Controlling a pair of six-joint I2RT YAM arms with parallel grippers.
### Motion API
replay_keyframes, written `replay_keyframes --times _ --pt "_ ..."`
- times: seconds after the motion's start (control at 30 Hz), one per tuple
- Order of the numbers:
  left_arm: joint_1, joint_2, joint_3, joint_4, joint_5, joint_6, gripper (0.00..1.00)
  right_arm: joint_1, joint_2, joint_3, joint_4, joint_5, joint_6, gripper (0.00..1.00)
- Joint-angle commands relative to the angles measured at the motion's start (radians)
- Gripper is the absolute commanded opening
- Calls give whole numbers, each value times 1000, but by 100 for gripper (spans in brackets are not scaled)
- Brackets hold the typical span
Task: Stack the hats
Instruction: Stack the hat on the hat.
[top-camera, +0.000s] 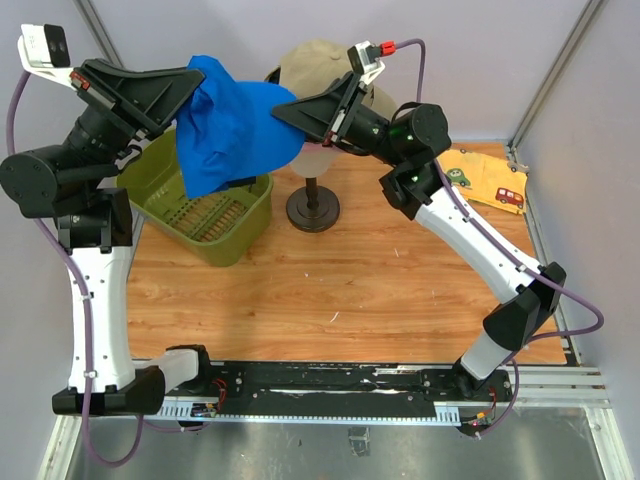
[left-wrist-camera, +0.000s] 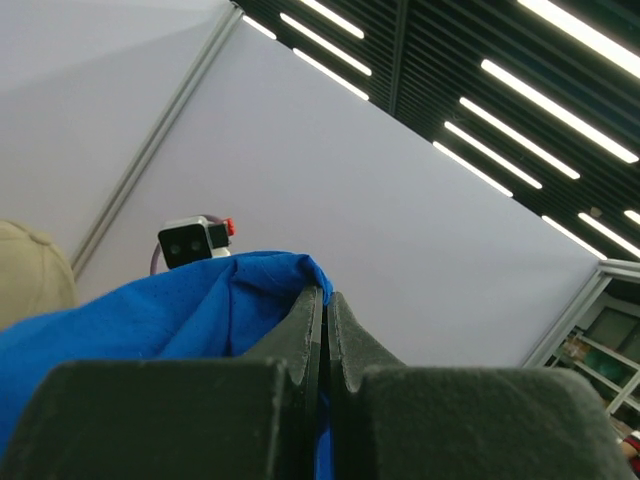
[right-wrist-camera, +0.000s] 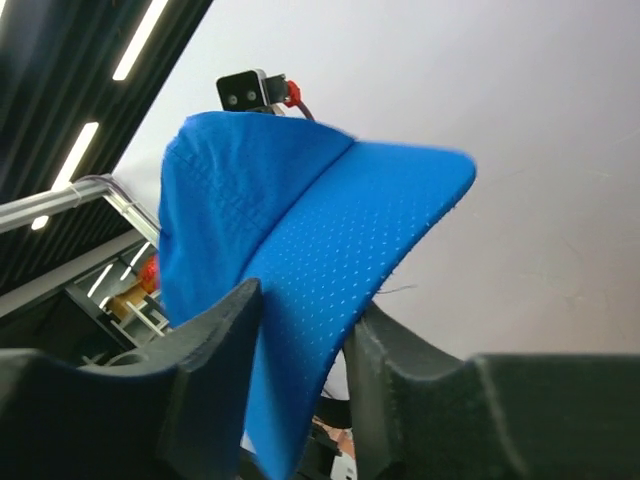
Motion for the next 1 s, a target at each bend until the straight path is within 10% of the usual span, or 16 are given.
replay_keyframes --times 0.0,0.23,0.47,0.73,0.97 --pt "-3 2 -13 36 3 2 0 5 -24 11 59 10 20 31" --pt "-3 39 -38 83 -60 -14 0 -33 -27 25 18 20 33 4" --pt "-4 109 -8 92 -81 12 1 -122 28 168 -29 -3 109 0" --pt "-3 136 -20 69 -175 70 39 -203 188 378 1 -38 287 1" --pt "-3 150 -39 56 -237 125 53 -253 274 473 -19 -52 349 1"
